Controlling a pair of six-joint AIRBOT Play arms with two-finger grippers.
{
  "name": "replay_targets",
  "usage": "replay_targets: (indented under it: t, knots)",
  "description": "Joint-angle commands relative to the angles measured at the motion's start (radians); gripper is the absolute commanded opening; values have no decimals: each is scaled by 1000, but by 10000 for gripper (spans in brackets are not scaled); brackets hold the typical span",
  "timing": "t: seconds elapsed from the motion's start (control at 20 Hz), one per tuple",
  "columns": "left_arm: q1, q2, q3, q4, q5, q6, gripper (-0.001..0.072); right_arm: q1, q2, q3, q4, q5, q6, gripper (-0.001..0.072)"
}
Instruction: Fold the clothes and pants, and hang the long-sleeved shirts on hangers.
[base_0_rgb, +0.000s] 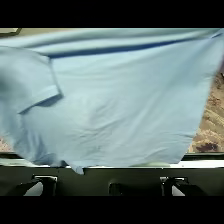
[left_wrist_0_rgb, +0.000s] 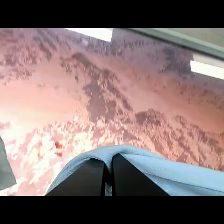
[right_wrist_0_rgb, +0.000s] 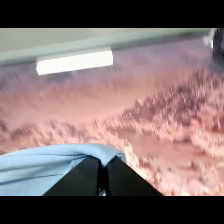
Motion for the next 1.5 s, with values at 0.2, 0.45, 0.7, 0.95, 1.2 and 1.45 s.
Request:
replay_targets:
  t: [0.2,0.45,0.7,0.95,1.2,1.45]
  knots:
    - [-111,-603,-49,-24,153,39,23,0,-585,-27,48,145,2,31]
    - [-139,-831,-49,-31,390,39,24,0,-780,-27,55,249,10,31]
    - [-113,-818,-49,-31,360,47,24,0,-790,-26,43,181,10,31]
    - [-72,-790,-49,-35,94,68,24,0,-790,-26,10,-26,10,31]
    - [-81,-792,-49,-32,-107,153,24,0,-791,-33,-16,-116,10,31]
    - [-88,-810,-50,-20,-162,149,24,0,-826,-42,-17,-140,9,31]
